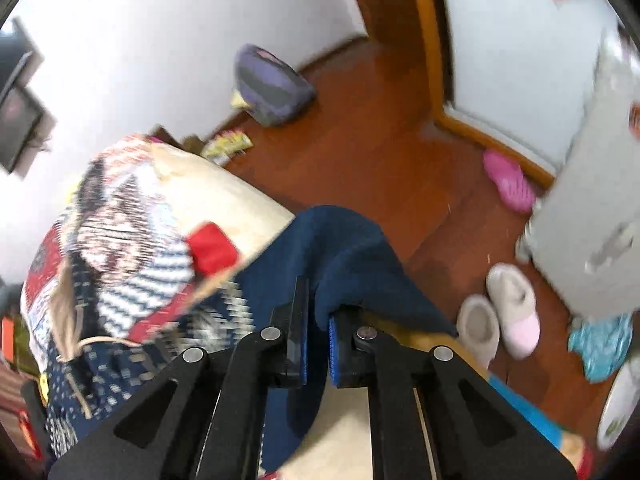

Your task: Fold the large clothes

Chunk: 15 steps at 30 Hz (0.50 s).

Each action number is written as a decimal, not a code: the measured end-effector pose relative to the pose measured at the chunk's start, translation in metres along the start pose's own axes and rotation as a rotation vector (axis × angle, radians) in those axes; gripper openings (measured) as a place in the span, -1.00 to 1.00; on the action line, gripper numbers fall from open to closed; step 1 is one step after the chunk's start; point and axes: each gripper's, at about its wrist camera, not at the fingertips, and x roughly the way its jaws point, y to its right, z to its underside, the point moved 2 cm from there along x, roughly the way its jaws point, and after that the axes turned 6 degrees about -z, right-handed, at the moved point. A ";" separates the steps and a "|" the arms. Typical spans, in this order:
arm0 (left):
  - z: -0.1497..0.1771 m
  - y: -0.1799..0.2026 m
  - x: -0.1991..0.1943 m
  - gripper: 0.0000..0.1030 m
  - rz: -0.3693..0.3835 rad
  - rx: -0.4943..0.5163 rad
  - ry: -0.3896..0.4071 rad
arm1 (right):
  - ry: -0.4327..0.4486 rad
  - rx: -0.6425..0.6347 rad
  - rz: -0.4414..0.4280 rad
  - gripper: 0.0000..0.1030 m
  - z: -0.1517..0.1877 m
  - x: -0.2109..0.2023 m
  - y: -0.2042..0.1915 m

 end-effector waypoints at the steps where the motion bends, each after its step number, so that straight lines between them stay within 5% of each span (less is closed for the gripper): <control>1: 0.000 -0.001 -0.005 0.58 -0.004 0.003 0.010 | 0.025 -0.022 -0.017 -0.87 -0.003 -0.013 -0.009; 9: 0.004 -0.010 -0.032 0.58 0.009 -0.011 0.060 | 0.167 -0.246 -0.145 -0.87 -0.009 -0.092 -0.100; 15: 0.011 -0.021 -0.048 0.58 -0.002 -0.006 0.088 | 0.154 -0.400 -0.239 -0.87 0.023 -0.110 -0.166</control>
